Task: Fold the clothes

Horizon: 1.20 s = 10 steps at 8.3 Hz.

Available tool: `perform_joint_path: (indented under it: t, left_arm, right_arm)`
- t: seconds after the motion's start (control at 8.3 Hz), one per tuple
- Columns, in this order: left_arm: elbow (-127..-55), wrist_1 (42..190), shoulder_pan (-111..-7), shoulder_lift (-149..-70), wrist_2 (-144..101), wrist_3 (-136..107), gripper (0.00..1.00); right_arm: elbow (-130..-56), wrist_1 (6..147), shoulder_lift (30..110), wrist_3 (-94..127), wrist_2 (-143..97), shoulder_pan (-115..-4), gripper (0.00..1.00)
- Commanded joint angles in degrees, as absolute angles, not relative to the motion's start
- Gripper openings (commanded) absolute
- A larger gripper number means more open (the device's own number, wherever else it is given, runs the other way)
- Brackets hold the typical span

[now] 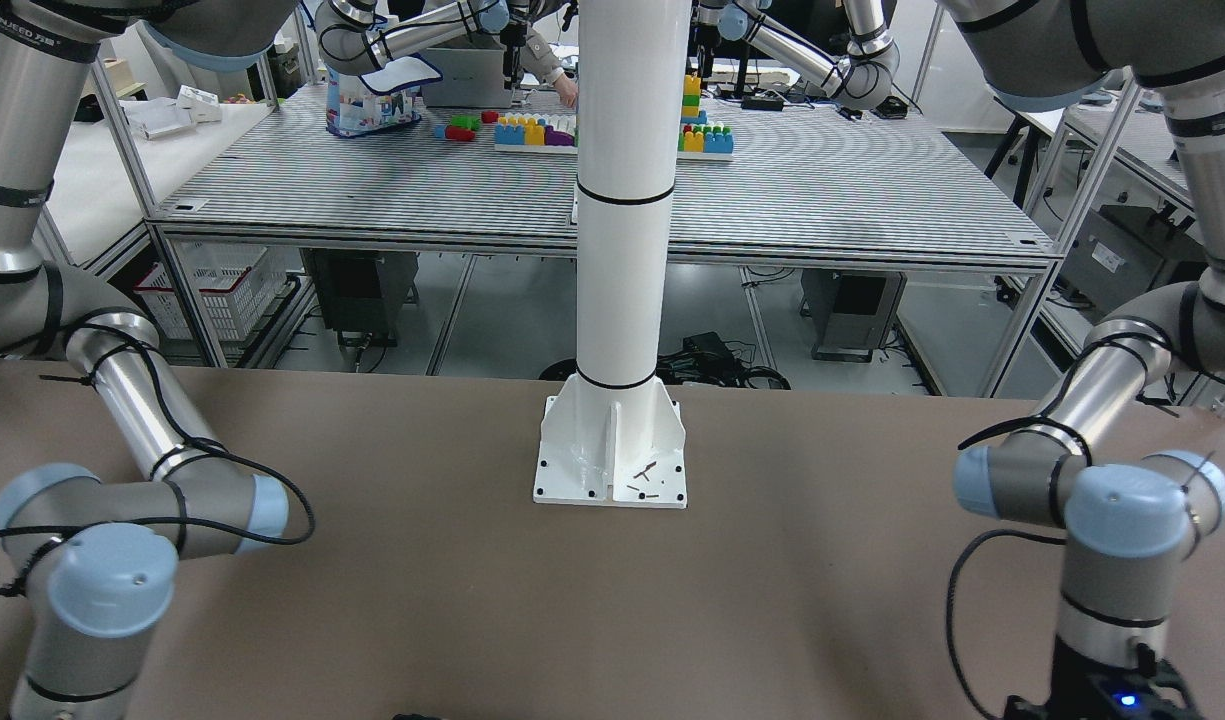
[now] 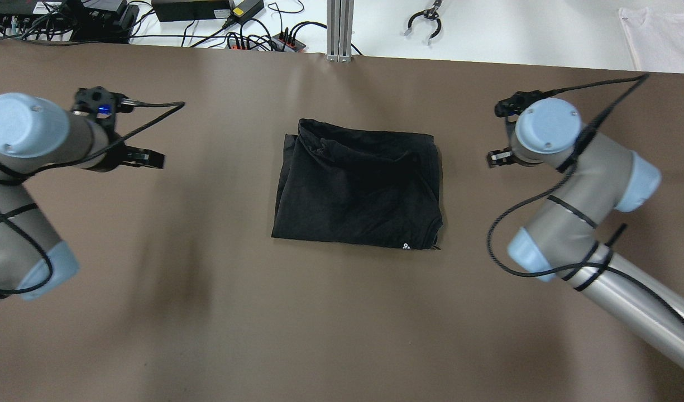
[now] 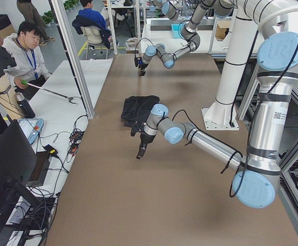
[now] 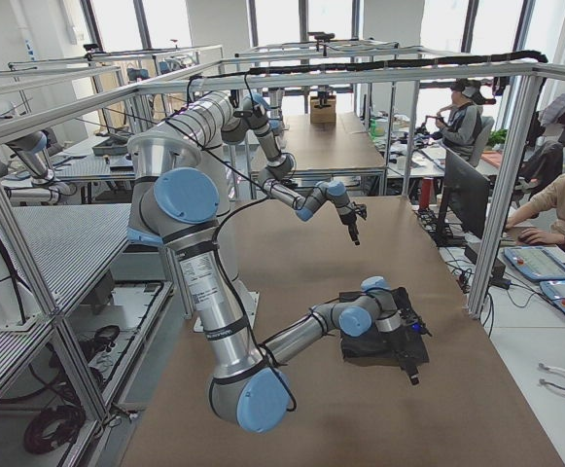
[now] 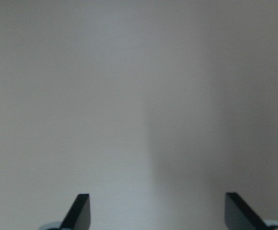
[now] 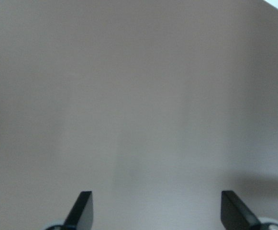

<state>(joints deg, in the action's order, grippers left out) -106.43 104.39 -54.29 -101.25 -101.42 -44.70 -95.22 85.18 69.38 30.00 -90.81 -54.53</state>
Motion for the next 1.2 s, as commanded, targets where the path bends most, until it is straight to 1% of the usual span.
perform_joint_path:
  t: [0.0, 0.24, 0.36, 0.6, 1.08]
  left_arm:
    - [-108.4, 104.4, -67.6, -90.6, -101.4, -24.1, 1.0]
    - [-108.1, 104.4, -76.3, -87.5, -101.3, -14.3, 1.0]
    - [-108.5, 104.5, -78.1, -85.6, -101.2, -14.2, 1.0]
    - [-108.1, 104.5, -79.1, -82.3, -101.0, -14.1, 1.0]
    - [-111.9, 104.8, -79.4, -82.4, -98.5, -15.9, 1.0]
  right_arm:
    - [-103.5, 85.7, 82.0, 9.4, -88.7, -66.0, 0.94]
    - [-104.1, 85.5, 84.9, -2.1, -88.7, -73.9, 0.94]
    - [-104.6, 84.7, 87.3, -2.2, -88.7, -76.1, 0.94]
    - [-106.6, 81.2, 92.3, -2.3, -88.5, -78.6, 0.94]
    - [-108.1, 81.2, 92.4, 0.6, -89.6, -78.7, 0.94]
